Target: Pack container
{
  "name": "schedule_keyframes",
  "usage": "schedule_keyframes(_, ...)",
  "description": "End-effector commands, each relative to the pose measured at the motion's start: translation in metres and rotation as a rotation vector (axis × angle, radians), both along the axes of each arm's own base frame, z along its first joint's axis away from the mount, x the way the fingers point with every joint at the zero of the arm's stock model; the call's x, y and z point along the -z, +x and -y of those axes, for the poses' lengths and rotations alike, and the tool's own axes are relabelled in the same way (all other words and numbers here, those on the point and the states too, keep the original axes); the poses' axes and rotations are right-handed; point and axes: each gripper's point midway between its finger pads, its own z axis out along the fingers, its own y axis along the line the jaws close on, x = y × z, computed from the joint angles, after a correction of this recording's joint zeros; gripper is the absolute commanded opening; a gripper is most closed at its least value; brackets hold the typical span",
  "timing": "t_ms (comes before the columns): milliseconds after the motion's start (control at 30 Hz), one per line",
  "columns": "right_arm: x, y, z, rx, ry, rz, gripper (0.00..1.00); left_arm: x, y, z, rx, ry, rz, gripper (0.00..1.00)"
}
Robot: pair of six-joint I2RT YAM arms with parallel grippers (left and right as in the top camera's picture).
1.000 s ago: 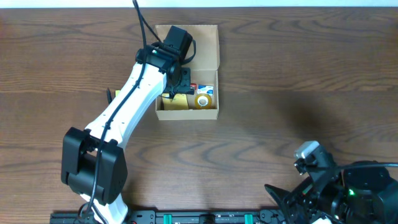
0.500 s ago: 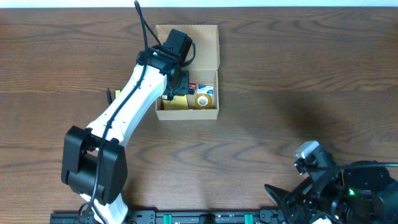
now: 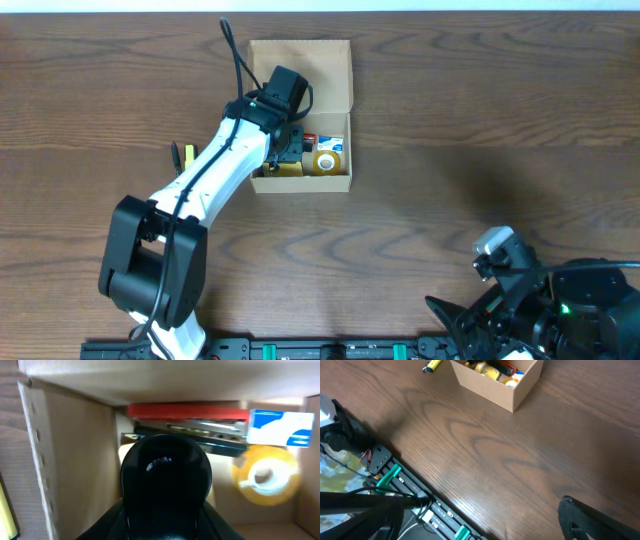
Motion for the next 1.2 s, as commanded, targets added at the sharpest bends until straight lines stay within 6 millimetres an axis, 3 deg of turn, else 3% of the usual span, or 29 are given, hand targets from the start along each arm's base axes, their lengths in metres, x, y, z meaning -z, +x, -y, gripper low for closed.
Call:
schedule_keyframes(0, 0.000, -0.001, -0.001, -0.001, 0.007, -0.006, 0.99, 0.006, 0.001, -0.016, -0.056, 0.067, 0.025, 0.06)
schedule_keyframes(333, 0.000, -0.001, -0.001, -0.001, 0.007, -0.006, 0.99, 0.016, 0.004, -0.016, -0.058, 0.067, 0.037, 0.07)
schedule_keyframes(400, 0.000, -0.001, -0.001, -0.001, 0.007, -0.006, 0.99, 0.016, 0.005, -0.015, -0.059, 0.065, 0.041, 0.31)
schedule_keyframes(600, 0.000, -0.001, -0.001, -0.001, 0.007, -0.006, 0.99, 0.016, 0.005, -0.015, -0.059, 0.064, 0.043, 0.62)
schedule_keyframes(667, 0.000, -0.001, -0.001, -0.001, 0.007, -0.006, 0.99, 0.016, 0.005, -0.015, -0.059, 0.064, 0.043, 0.66)
schedule_keyframes(900, 0.000, -0.001, -0.001, -0.001, 0.007, -0.006, 0.99, 0.015, 0.007, -0.014, -0.058, 0.061, 0.048, 0.66)
schedule_keyframes(1033, 0.000, -0.001, -0.001, -0.001, 0.007, -0.006, 0.99, -0.008, 0.022, -0.007, -0.018, 0.048, 0.107, 0.65)
schedule_keyframes(1167, 0.000, -0.001, -0.001, -0.001, 0.007, -0.006, 0.99, -0.064, 0.049, 0.005, 0.106, 0.048, 0.236, 0.66)
